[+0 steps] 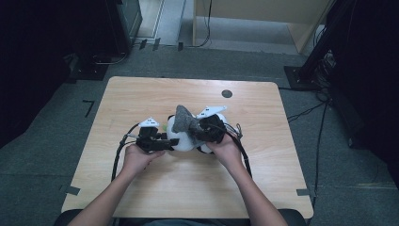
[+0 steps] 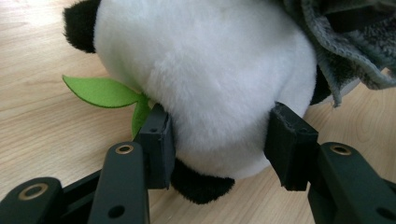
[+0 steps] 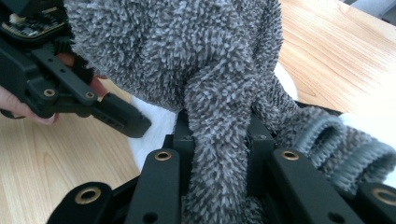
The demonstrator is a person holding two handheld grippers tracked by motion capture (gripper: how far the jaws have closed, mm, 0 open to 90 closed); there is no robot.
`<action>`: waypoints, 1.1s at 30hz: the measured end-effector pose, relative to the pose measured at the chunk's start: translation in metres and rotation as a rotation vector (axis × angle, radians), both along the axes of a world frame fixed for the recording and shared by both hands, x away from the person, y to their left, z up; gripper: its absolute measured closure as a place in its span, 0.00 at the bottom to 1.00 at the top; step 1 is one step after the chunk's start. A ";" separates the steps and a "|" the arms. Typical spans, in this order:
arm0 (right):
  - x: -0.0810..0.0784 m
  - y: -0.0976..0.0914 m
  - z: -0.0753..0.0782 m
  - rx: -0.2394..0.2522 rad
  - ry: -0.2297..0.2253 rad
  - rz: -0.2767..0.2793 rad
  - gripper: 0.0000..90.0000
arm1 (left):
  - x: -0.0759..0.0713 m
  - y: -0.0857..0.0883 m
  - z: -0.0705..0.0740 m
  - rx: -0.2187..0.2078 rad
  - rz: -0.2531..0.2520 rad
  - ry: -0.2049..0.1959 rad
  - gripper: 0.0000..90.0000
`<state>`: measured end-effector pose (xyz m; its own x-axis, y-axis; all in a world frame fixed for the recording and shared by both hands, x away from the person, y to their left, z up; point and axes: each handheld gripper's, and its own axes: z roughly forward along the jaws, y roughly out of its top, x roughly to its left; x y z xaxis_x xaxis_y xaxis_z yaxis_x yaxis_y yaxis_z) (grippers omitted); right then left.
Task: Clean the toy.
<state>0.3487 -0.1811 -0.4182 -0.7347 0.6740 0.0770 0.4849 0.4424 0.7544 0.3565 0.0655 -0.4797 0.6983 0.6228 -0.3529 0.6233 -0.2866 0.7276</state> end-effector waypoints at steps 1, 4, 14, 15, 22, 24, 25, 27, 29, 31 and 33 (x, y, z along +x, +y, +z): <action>-0.002 -0.001 -0.001 0.004 -0.006 0.001 0.82 | 0.000 0.000 0.000 0.004 -0.002 0.000 0.54; -0.007 -0.002 -0.005 0.012 -0.017 0.015 0.82 | 0.000 0.000 -0.001 0.008 -0.006 0.007 0.55; -0.020 0.003 -0.011 -0.021 0.021 0.061 0.83 | 0.002 0.002 -0.001 0.001 -0.004 0.019 0.56; -0.022 0.003 -0.012 -0.017 0.031 0.067 0.83 | 0.002 0.002 -0.001 0.001 -0.004 0.020 0.56; -0.035 0.003 -0.029 -0.067 0.049 0.111 0.85 | 0.002 0.003 -0.001 0.000 0.001 0.030 0.56; -0.038 0.001 -0.036 -0.077 0.072 0.122 0.85 | 0.002 0.003 -0.001 -0.002 0.001 0.030 0.56; -0.039 0.001 -0.039 -0.089 0.084 0.126 0.85 | 0.002 0.003 -0.001 -0.002 0.000 0.030 0.56; -0.041 0.002 -0.045 -0.119 0.109 0.133 0.85 | 0.002 0.003 -0.001 -0.004 0.001 0.030 0.57; -0.041 0.004 -0.053 -0.163 0.144 0.139 0.85 | 0.002 0.003 -0.001 -0.002 0.000 0.029 0.57; -0.039 0.006 -0.063 -0.218 0.186 0.142 0.85 | 0.002 0.002 -0.001 0.000 -0.001 0.027 0.57; -0.037 0.007 -0.070 -0.248 0.216 0.143 0.84 | 0.002 0.003 -0.001 0.001 -0.002 0.023 0.57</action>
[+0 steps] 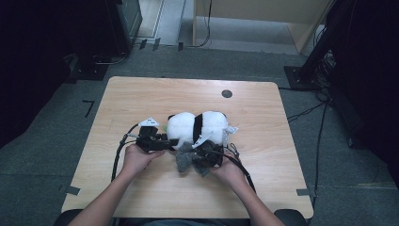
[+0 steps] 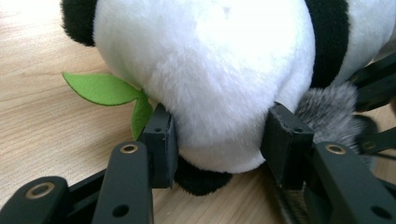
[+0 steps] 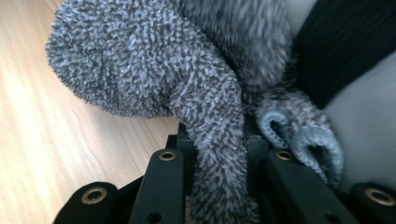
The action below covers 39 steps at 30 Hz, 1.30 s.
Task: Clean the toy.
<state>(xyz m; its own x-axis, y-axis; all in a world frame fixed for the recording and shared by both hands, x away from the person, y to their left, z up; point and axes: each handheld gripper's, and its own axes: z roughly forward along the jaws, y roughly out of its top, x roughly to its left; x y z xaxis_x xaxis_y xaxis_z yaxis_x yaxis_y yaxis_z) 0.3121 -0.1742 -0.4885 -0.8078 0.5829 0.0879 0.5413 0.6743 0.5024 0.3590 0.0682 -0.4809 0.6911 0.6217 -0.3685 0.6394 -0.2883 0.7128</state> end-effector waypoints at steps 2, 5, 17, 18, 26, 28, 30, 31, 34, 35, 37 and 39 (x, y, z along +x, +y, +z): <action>0.001 -0.001 0.001 0.016 0.019 -0.005 0.85 | 0.000 0.000 0.000 -0.006 -0.001 -0.001 0.57; 0.002 -0.003 0.003 0.042 0.047 -0.009 0.84 | 0.000 0.001 0.000 -0.006 -0.004 -0.005 0.57; -0.001 -0.013 0.052 0.214 -0.042 -0.017 0.84 | 0.000 0.000 0.000 -0.008 -0.002 -0.012 0.57; -0.002 -0.014 0.058 0.234 -0.061 -0.025 0.84 | 0.000 0.000 0.000 -0.007 -0.002 -0.013 0.57; 0.016 -0.009 0.095 0.267 -0.196 -0.107 0.84 | -0.001 -0.001 0.002 -0.009 0.003 -0.022 0.58; 0.024 -0.005 0.098 0.263 -0.204 -0.133 0.83 | -0.002 -0.001 0.002 -0.014 0.007 -0.025 0.58; 0.034 0.003 0.100 0.236 -0.210 -0.151 0.83 | -0.002 -0.001 0.002 -0.015 0.009 -0.028 0.58; 0.038 0.008 0.100 0.223 -0.211 -0.158 0.83 | -0.002 -0.001 0.002 -0.018 0.011 -0.031 0.58; 0.047 0.021 0.094 0.173 -0.211 -0.163 0.82 | -0.003 -0.001 0.002 -0.011 0.008 -0.035 0.59; 0.049 0.025 0.092 0.168 -0.205 -0.155 0.81 | -0.003 -0.001 0.002 -0.009 0.006 -0.034 0.59; 0.049 0.031 0.086 0.163 -0.195 -0.137 0.81 | -0.003 -0.001 0.002 -0.001 0.004 -0.034 0.59; 0.047 0.033 0.083 0.165 -0.193 -0.125 0.81 | -0.003 -0.001 0.002 0.002 0.003 -0.031 0.60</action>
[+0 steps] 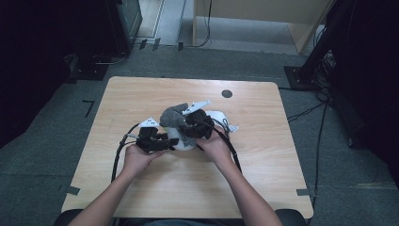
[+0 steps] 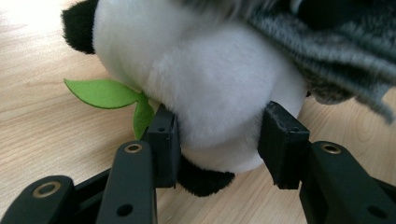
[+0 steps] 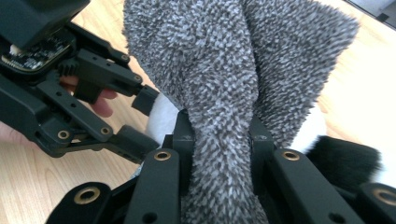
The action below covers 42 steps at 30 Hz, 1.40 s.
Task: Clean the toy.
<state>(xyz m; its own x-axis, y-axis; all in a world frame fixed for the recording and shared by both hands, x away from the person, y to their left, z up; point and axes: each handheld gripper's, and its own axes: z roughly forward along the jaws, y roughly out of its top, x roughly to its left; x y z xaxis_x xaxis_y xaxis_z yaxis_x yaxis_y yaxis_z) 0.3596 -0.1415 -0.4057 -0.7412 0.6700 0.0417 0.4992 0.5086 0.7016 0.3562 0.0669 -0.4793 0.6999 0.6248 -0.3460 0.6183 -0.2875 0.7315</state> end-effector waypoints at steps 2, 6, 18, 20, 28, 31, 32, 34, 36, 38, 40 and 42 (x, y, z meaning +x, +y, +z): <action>-0.001 0.000 -0.003 0.004 0.009 0.009 0.82 | 0.000 0.000 0.000 0.003 0.001 0.003 0.60; -0.006 -0.002 -0.008 -0.009 0.022 0.038 0.83 | 0.001 0.000 -0.001 0.006 -0.003 0.006 0.60; -0.030 -0.034 -0.029 -0.015 0.072 0.065 0.84 | 0.001 -0.001 -0.002 -0.001 -0.005 -0.001 0.61; -0.033 -0.038 -0.034 -0.012 0.078 0.071 0.84 | 0.001 -0.002 -0.002 -0.002 -0.005 -0.001 0.61; -0.040 -0.046 -0.049 -0.034 0.124 0.079 0.84 | 0.003 -0.002 -0.002 -0.006 -0.007 0.004 0.61; -0.042 -0.047 -0.055 -0.053 0.139 0.075 0.84 | 0.005 -0.002 -0.001 -0.005 -0.009 0.007 0.61; -0.042 -0.048 -0.057 -0.065 0.145 0.073 0.84 | 0.006 -0.002 -0.001 -0.007 -0.009 0.009 0.61; -0.043 -0.051 -0.062 -0.080 0.153 0.067 0.84 | 0.007 -0.001 -0.001 -0.008 -0.012 0.016 0.61; -0.043 -0.053 -0.063 -0.087 0.156 0.059 0.84 | 0.008 -0.002 0.000 -0.011 -0.010 0.020 0.61; -0.044 -0.055 -0.062 -0.094 0.163 0.054 0.84 | 0.009 -0.002 0.000 -0.011 -0.012 0.018 0.61; -0.045 -0.058 -0.062 -0.097 0.164 0.052 0.84 | 0.010 -0.002 0.000 -0.014 -0.012 0.020 0.61; -0.047 -0.062 -0.059 -0.086 0.163 0.052 0.84 | 0.011 -0.002 0.000 -0.016 -0.012 0.024 0.61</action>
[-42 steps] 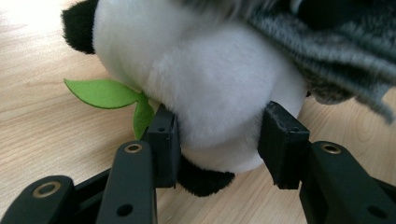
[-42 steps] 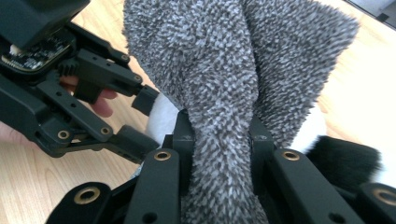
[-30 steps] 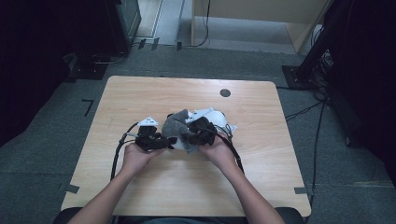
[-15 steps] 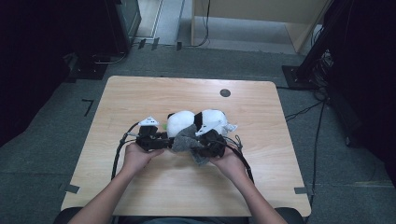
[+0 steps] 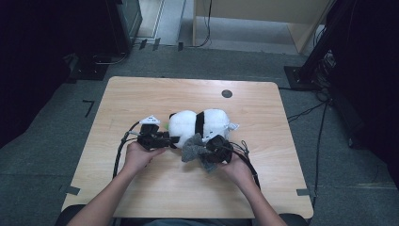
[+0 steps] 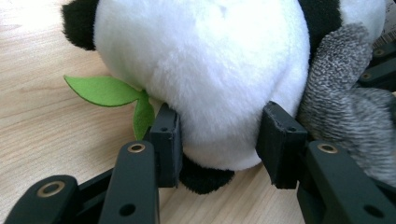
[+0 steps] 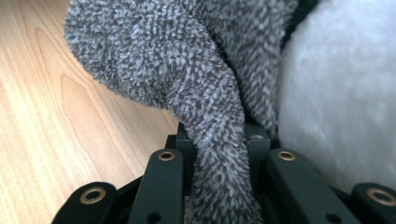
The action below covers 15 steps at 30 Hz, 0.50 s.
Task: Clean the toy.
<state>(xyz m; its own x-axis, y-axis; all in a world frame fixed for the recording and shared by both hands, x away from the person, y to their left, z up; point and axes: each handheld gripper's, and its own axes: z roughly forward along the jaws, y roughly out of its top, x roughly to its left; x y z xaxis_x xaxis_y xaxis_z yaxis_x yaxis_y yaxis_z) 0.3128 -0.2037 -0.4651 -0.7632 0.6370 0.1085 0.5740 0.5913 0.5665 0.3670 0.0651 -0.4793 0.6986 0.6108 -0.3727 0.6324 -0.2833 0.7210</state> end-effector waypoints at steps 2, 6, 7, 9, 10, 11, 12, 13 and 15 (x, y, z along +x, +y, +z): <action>-0.003 -0.005 0.007 0.012 -0.018 -0.004 0.84 | 0.001 0.000 0.000 -0.005 0.001 0.003 0.61; -0.011 -0.017 0.027 0.043 -0.080 -0.031 0.83 | 0.002 0.001 0.000 -0.008 0.004 0.007 0.61; -0.013 -0.021 0.036 0.057 -0.113 -0.041 0.83 | 0.002 0.001 0.000 -0.008 0.004 0.007 0.61; -0.016 -0.030 0.047 0.082 -0.156 -0.061 0.83 | 0.002 0.001 0.000 -0.006 0.004 0.007 0.61; -0.017 -0.035 0.054 0.100 -0.176 -0.079 0.83 | 0.002 0.001 0.000 -0.006 0.004 0.007 0.61; -0.019 -0.040 0.059 0.112 -0.198 -0.100 0.83 | 0.002 0.001 0.000 -0.007 0.005 0.007 0.61; -0.019 -0.046 0.064 0.119 -0.218 -0.119 0.83 | 0.002 0.001 0.000 -0.007 0.004 0.007 0.61; -0.020 -0.052 0.067 0.119 -0.248 -0.144 0.83 | 0.002 0.001 0.000 -0.007 0.004 0.006 0.61; -0.020 -0.062 0.070 0.120 -0.276 -0.188 0.83 | 0.002 0.000 0.000 -0.009 0.006 0.007 0.61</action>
